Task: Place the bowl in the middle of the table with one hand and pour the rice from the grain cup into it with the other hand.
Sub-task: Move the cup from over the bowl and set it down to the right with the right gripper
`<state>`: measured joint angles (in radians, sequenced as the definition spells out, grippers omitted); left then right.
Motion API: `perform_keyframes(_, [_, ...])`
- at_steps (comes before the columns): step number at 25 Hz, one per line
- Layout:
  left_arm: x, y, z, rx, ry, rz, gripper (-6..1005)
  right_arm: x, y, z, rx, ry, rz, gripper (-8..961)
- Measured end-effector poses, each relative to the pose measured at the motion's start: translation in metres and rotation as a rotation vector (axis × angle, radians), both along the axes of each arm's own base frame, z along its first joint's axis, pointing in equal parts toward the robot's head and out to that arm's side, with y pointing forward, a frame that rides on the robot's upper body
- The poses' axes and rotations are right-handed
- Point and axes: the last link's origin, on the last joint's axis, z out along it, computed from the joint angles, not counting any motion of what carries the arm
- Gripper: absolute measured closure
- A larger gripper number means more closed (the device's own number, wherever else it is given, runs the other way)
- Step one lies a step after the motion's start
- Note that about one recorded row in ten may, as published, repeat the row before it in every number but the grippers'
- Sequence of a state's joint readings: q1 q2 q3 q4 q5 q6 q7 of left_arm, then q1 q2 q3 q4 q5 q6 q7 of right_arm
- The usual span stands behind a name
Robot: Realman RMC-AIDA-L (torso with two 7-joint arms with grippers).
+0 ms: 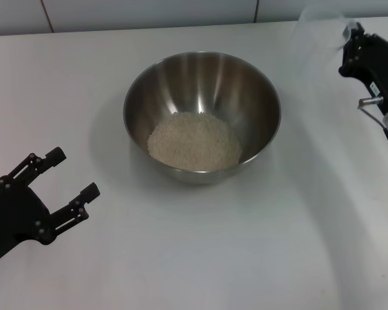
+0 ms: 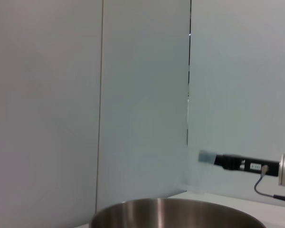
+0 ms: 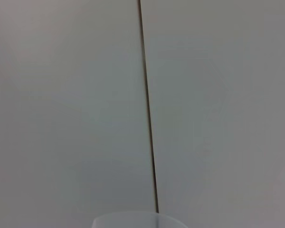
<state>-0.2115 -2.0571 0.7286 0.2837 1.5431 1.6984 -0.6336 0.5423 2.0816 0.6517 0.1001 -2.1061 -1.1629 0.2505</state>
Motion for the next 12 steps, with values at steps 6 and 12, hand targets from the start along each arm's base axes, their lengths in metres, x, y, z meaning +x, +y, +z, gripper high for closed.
perform_keyframes(6, [0.0, -0.004, 0.001, -0.001, -0.011, -0.005, 164, 0.014, -0.001, -0.015, -0.079, -0.054, -0.099, 894])
perform_keyframes(12, [-0.002, -0.007, 0.002, -0.001, -0.012, -0.003, 165, 0.022, -0.005, -0.02, -0.107, -0.073, -0.141, 889])
